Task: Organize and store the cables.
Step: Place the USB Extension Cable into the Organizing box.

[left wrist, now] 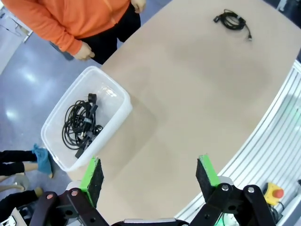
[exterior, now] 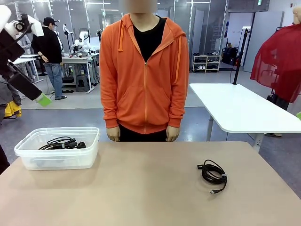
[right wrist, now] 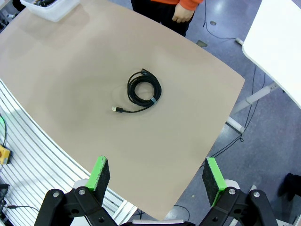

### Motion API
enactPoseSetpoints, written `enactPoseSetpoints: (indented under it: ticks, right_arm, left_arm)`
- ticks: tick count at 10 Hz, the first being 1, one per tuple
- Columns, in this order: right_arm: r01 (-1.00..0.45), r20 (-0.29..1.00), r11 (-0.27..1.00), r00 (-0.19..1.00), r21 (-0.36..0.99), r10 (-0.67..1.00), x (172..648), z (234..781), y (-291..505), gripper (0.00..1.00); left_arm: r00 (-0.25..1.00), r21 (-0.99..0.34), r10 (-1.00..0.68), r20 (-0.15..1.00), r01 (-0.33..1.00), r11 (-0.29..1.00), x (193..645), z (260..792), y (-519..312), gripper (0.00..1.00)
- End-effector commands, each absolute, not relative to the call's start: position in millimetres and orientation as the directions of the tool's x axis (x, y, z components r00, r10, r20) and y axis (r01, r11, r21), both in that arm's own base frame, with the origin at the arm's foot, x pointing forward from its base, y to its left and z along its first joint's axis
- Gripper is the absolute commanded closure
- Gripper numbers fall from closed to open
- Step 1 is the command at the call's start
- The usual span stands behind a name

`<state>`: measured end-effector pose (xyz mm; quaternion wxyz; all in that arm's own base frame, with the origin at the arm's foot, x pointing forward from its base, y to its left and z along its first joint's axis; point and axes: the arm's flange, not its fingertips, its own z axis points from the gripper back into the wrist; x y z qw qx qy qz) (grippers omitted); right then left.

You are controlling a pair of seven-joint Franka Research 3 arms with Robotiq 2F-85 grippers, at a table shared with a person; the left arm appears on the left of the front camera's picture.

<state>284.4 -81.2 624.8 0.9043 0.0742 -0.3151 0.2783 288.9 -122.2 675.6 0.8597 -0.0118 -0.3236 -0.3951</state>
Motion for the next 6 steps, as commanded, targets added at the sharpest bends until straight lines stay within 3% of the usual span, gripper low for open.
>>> enactPoseSetpoints:
  ticks: [1,6]
  right_arm:
    - [-0.552,0.611,0.833,0.645,-0.043,0.459,283.2,624.2,-82.2,0.00]
    - [-0.552,0.611,0.833,0.645,-0.043,0.459,283.2,624.2,-82.2,0.00]
  left_arm:
    - [0.467,0.231,-0.639,0.612,0.667,0.709,280.8,660.9,-116.2,0.00]
    - [0.473,0.233,-0.662,0.582,0.683,0.692,286.5,669.5,-118.1,0.00]
